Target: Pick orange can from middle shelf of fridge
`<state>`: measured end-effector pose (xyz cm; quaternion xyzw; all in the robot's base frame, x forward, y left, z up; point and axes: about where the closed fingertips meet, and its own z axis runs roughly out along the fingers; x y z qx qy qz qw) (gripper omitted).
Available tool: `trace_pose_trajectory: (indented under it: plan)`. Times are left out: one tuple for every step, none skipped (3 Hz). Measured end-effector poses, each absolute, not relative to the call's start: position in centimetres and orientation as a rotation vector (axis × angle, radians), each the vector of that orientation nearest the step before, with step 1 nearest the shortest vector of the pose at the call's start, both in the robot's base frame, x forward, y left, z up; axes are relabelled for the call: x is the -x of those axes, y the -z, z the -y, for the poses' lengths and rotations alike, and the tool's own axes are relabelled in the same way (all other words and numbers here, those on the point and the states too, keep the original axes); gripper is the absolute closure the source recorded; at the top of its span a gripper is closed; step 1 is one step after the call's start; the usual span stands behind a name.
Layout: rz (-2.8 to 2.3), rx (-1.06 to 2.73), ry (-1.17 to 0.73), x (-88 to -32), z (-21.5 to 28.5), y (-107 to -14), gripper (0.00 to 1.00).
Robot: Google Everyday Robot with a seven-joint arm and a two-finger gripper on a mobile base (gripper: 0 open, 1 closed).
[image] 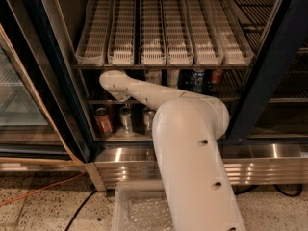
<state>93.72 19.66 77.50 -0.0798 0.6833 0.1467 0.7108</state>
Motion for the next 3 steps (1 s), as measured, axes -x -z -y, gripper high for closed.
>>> trace_pose_trajectory:
  plan:
    - [-1.516, 0.177, -0.325, -93.7, -19.7, -77.5, 1.00]
    - [-1.494, 0.195, -0.336, -93.2, -20.3, -78.4, 1.00]
    - [-1.473, 0.189, -0.364, -92.0, -20.6, -79.0, 1.00]
